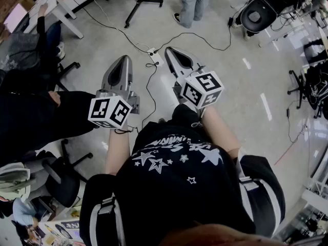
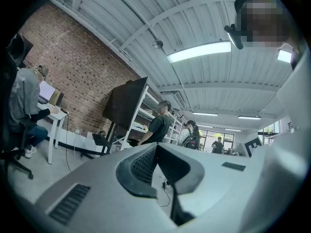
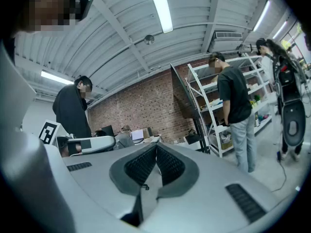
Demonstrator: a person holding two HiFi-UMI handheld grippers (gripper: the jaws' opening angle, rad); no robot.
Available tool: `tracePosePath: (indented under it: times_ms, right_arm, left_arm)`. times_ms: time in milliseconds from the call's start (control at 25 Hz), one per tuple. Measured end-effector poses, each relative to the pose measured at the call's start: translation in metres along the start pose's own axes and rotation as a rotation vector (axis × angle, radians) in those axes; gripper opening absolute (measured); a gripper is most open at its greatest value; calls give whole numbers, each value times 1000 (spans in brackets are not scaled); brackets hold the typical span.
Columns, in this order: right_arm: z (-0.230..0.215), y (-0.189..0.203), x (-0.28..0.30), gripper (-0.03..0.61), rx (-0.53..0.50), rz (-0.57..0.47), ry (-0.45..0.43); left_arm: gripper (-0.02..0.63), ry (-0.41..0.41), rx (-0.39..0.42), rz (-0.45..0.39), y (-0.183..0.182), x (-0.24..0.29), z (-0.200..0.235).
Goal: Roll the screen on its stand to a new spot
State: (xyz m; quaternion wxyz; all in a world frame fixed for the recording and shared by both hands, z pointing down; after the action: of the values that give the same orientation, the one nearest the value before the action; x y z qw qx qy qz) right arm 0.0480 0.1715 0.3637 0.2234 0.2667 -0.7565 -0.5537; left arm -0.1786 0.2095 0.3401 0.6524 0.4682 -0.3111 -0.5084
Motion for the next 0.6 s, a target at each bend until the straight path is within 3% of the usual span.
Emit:
tracePosePath:
  times_ms: [240,600]
  right_arm:
    - [-31,-6,-2,6,18,-14,-20]
    - [-92,-14,36,6,51,5,-80]
  left_arm:
    - [11,1,8,24,9,27,-12]
    - [11,-65,18,38,15,83,-10]
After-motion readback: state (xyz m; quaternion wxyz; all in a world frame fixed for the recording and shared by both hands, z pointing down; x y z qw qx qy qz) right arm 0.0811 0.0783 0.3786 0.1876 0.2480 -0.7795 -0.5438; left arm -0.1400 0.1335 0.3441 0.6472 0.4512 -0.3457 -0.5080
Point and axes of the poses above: the fingertips, and each gripper's own axes: x forward along the fingers, z to its left, y out of its underside, the point moved 9 cm from there along -x, backward along the fingers, and after that the axes turned 8 degrees about -y, right-handed, at the moved point
